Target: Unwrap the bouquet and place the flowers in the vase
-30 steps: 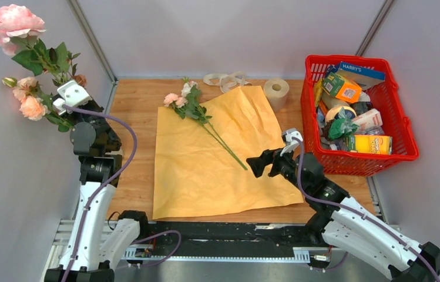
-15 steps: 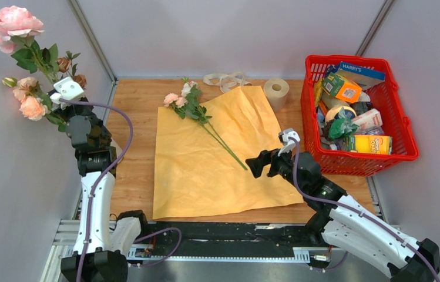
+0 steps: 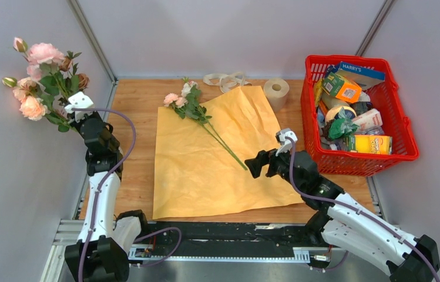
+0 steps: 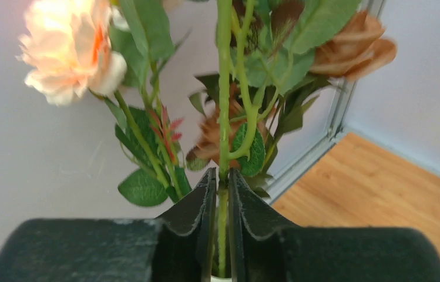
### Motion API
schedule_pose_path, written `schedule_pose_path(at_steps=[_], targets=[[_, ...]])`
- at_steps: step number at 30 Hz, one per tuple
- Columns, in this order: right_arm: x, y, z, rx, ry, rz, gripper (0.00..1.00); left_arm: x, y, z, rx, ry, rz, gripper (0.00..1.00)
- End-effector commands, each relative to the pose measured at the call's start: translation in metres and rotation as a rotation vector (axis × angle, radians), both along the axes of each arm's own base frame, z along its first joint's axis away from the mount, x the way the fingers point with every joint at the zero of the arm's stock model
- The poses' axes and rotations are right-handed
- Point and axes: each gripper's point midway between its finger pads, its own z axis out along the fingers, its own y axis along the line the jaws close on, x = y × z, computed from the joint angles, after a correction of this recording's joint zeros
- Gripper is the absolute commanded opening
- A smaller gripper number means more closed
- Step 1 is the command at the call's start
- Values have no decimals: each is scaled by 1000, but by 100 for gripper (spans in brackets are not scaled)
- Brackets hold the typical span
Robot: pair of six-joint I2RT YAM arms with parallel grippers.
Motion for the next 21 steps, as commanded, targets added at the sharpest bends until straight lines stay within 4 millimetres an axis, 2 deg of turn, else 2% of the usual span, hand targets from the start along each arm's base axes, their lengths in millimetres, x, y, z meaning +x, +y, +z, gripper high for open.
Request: schedule_pose_path(at_steps=[1,2,3,4,8,9,10,11,13,18,21], targets=[[3,11,21,40,-44,37,100,-9,0,-22,-116,9,13,28],[2,12,22,43,-46,43,100,-11,-2,-32,-145,40,14,37],[2,13,23,44,-43,44,100,-12,-2,-36,-161,58,16,40],[2,13,23,46,-42,44,100,-16,-3,-44,-193,82,24,43],[2,15,27,59,-36,48,100,-26,-15,-52,-237,122,-27,48],[2,15,28,66,-33,50,100,-31,-18,-46,-242,99,-39,53],[1,16,28,69,-30,50,100,-32,-23,-50,-274,100,-56,64],[1,16,28,75,-23,49,100,-37,-26,-43,-285,74,-65,64],[1,19,26,79,-6,53,100,-47,-33,-43,-325,78,-85,64],[4,25,25,71,14,64,100,-55,-59,-34,-414,49,-205,65],[2,33,30,75,18,110,100,-64,-80,-43,-486,108,-287,66]])
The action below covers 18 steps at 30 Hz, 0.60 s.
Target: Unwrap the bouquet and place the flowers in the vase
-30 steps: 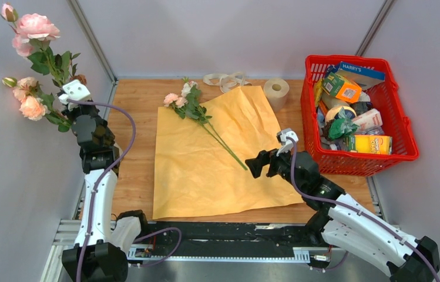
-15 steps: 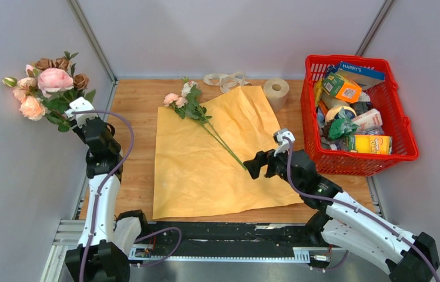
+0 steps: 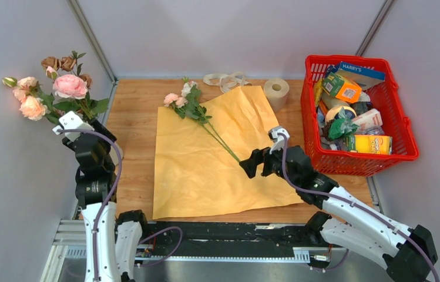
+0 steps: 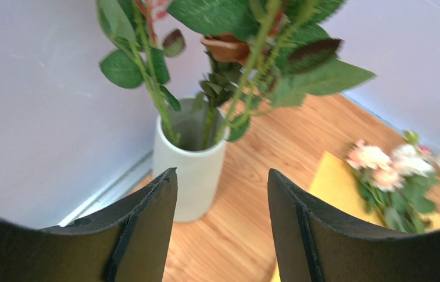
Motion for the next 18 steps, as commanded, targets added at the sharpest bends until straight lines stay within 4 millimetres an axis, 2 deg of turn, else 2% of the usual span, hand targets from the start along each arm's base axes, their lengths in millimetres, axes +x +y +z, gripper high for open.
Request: schedule_pose_path(at_steps=[1,6,10,12,16,18], targets=[[3,18,39,83,-47,52,100,-9,-42,-9,-145,45,-191,66],[19,23,42,56,-54,22,100,-17,-88,-20,-199,95,-441,70],[42,31,27,-21,-45,-15,100,-26,-144,-29,-298,80,-728,68],[55,38,20,-70,-42,-17,97,-32,-162,-46,-360,101,-815,67],[86,55,8,-166,-47,-25,87,-41,-192,-66,-496,87,-955,65],[103,66,6,-187,-65,-25,82,-42,-197,-60,-488,67,-993,64]])
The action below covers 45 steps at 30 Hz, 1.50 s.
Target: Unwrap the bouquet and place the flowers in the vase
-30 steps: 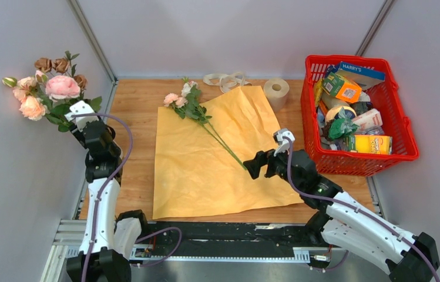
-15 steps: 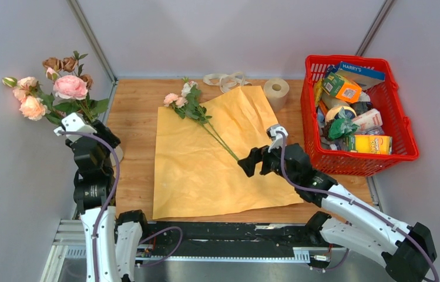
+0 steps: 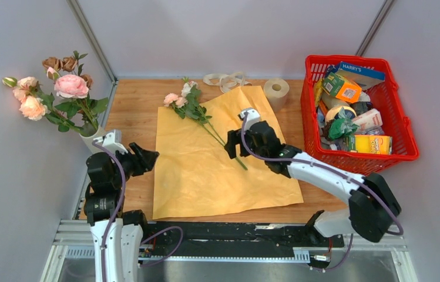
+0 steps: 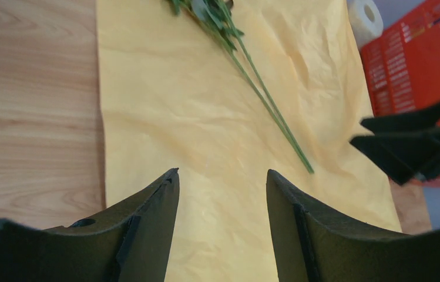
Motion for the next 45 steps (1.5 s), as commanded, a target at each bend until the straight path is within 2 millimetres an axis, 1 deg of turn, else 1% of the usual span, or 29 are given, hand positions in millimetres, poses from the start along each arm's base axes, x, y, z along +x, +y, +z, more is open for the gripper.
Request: schedule_pose_path(at_steps=[1,4,6,7,8,11,14,16,17,19,20,21,23,28,33,36,37,40,42,45], targets=[[44,22,19,-33,-117,-13,79,-10,-34,13,-109,-37,-181,64],[66,30,1,-88,-102,-31,69,-5,-35,15,-116,-28,-197,64],[78,36,-11,-113,-88,-36,59,3,-38,12,-153,3,-219,63],[84,41,-17,-121,-81,-35,54,6,-42,16,-168,-16,-253,63],[89,43,-26,-133,-67,-37,50,13,-42,16,-170,-22,-260,62],[99,46,-51,-176,-37,-53,41,21,-41,11,-140,-8,-295,62],[109,43,-80,-236,-9,-74,32,26,-38,-3,-116,38,-302,62],[112,40,-92,-258,6,-83,28,27,-36,-14,-98,54,-282,62],[113,39,-95,-264,13,-84,28,27,-33,-26,-93,78,-253,62],[113,37,-100,-269,23,-80,28,27,-34,-25,-101,51,-239,62],[112,37,-103,-273,29,-77,28,26,-37,-19,-94,18,-260,61],[111,36,-107,-277,34,-73,28,25,-38,-18,-93,12,-262,62],[108,37,-112,-278,47,-62,28,26,-34,-19,-80,15,-240,61],[105,37,-123,-292,67,-47,27,27,-34,-22,-83,31,-240,61],[103,37,-128,-293,80,-38,29,27,-35,-23,-82,36,-244,61],[104,36,-132,-303,82,-43,25,27,-35,-23,-81,37,-243,61],[105,37,-133,-305,82,-42,20,27,-35,-23,-80,37,-243,61],[107,36,-126,-302,69,-48,7,27,-35,-24,-79,44,-242,61],[110,35,-113,-292,45,-62,0,27,-34,-25,-77,48,-238,61],[114,38,-84,-252,2,-67,0,28,-33,-25,-73,55,-230,62]])
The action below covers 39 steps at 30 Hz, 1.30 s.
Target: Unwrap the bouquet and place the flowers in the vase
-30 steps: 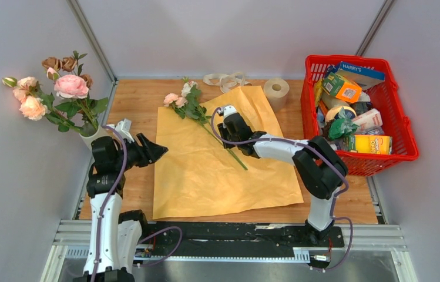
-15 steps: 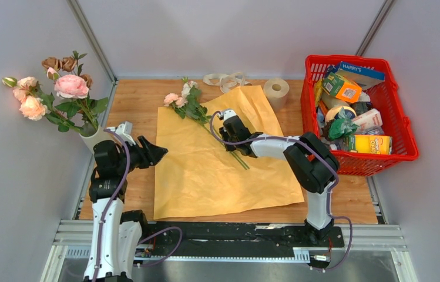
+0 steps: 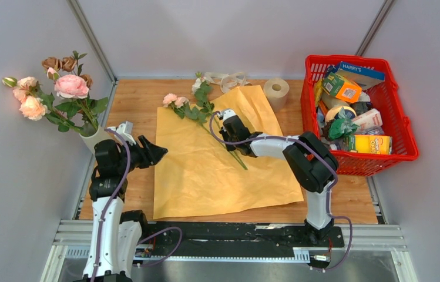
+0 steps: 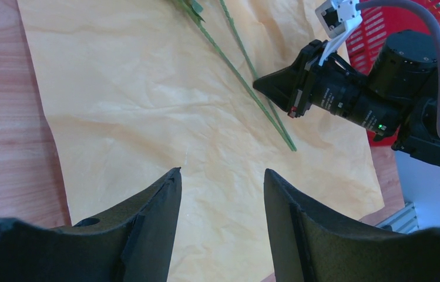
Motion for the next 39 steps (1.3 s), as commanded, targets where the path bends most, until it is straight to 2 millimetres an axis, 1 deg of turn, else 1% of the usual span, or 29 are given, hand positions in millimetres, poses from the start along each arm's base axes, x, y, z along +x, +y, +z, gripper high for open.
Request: schedule_pose_path(at_steps=[1,3,4,6,10,12,13,14,15,16,17,18,19,20,21,22,23,24,25,26,27,28,29,35,39], targets=[[17,9,60,81,-110,-2,0,5,2,11,33,-45,-1,62],[14,13,80,120,-131,14,0,5,3,11,33,-40,7,61],[13,14,90,142,-138,19,0,5,4,9,34,-26,9,62],[6,17,102,183,-138,37,0,4,2,10,30,-22,-3,62],[-13,22,118,270,-111,79,0,1,-8,24,-32,-22,-41,62],[-28,27,128,345,-85,113,0,0,-15,32,-78,-44,-72,62],[-37,30,139,394,-86,137,0,0,-18,34,-106,-53,-80,62],[-47,33,145,435,-79,155,0,-1,-21,33,-123,-54,-96,62],[-57,37,152,474,-80,174,0,-1,-23,40,-149,-72,-98,62],[-67,40,158,501,-82,192,0,-2,-26,37,-169,-70,-112,62],[-78,44,165,530,-86,208,0,1,-28,46,-205,-97,-109,62],[-86,47,172,559,-88,221,0,0,-30,41,-231,-87,-117,62],[-97,51,177,591,-84,237,0,2,-33,49,-268,-116,-119,62],[-106,54,183,623,-82,249,0,2,-34,44,-294,-104,-117,62],[-117,58,188,651,-82,265,0,4,-37,52,-318,-141,-125,62],[-129,62,191,676,-70,285,0,4,-38,50,-336,-142,-124,62],[-136,64,195,701,-68,293,0,4,-40,55,-360,-165,-132,64],[-145,67,197,724,-57,303,0,3,-42,50,-382,-159,-141,65],[-155,69,198,748,-44,314,0,3,-44,56,-414,-179,-148,65],[-163,70,202,776,-41,327,0,2,-45,51,-427,-168,-148,65],[-171,71,206,806,-32,337,0,1,-47,54,-440,-178,-155,65],[-177,72,210,834,-32,346,0,2,-47,51,-443,-173,-150,65],[-185,73,215,859,-24,362,0,0,-48,52,-447,-176,-157,65],[-209,81,223,888,3,418,0,-5,-49,60,-484,-226,-142,66],[-223,89,223,892,16,448,0,-4,-49,58,-494,-216,-132,66]])
